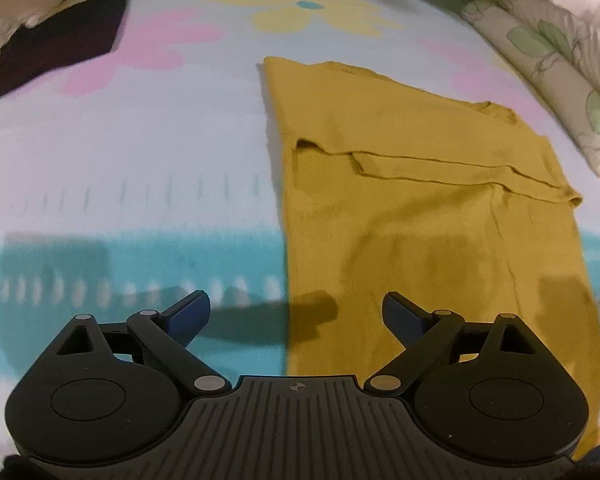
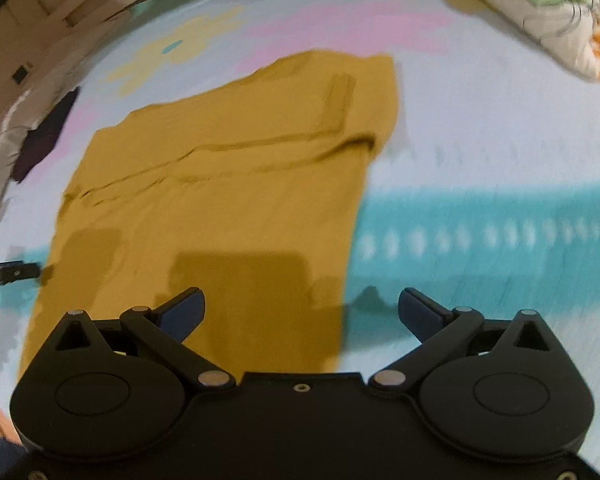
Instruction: Fold small clothes
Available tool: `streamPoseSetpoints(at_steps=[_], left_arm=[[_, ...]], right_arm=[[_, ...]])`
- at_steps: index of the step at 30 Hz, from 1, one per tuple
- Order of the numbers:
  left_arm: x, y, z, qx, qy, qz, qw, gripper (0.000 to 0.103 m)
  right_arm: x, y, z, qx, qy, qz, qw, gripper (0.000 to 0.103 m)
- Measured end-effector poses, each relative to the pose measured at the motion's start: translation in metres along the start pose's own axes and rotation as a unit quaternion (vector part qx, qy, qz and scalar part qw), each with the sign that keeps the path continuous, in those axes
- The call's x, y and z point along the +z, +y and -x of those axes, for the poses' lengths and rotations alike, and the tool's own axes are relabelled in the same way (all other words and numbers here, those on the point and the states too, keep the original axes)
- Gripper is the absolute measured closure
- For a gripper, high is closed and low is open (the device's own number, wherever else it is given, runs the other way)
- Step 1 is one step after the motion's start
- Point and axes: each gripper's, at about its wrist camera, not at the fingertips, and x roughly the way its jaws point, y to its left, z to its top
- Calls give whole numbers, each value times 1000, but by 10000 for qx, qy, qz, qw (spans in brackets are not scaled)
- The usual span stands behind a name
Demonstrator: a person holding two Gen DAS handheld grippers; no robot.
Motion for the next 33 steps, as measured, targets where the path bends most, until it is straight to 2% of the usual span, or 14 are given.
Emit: streamPoseSetpoints(at_steps=[5, 10, 15, 18, 19, 21, 23, 24, 25, 26, 33], left_arm=[[-34, -8, 12, -268, -51, 112, 9996, 9], [-67, -20, 17, -253, 28, -94, 9996, 9], [-88, -37, 20, -84, -85, -605, 9981, 9], [-91, -40, 21, -34, -137, -691, 9975, 9], [-91, -39, 22, -58, -147, -653, 9977, 9], [-89, -35, 23, -129, -170, -525, 9984, 9], [-87, -30, 24, -216, -210, -347, 9989, 9], [-87, -29, 24, -251, -228, -274, 9990, 9], [-87, -27, 24, -282, -238, -207, 9991, 9], [-86, -26, 24, -297, -243, -166, 9991, 9], [-86, -25, 27, -391, -316, -94, 9987, 9]], right_arm=[[-46, 5, 3, 268, 131, -229, 9993, 0], [-84, 4, 5, 84, 343, -198, 9992, 0], [-95, 1, 13, 305, 262, -289, 9988, 0], [-96, -3, 13, 364, 206, -432, 9982, 1], [-95, -5, 14, 345, 188, -472, 9981, 5], [-96, -5, 18, 166, 116, -455, 9988, 23], [-96, -3, 19, 35, 54, -441, 9990, 48], [-95, -3, 20, 49, 11, -443, 9990, 54], [-93, -2, 21, 113, -57, -467, 9988, 74], [-93, -2, 22, 179, -109, -475, 9987, 83], [-73, 53, 15, 895, -345, 136, 9953, 85]])
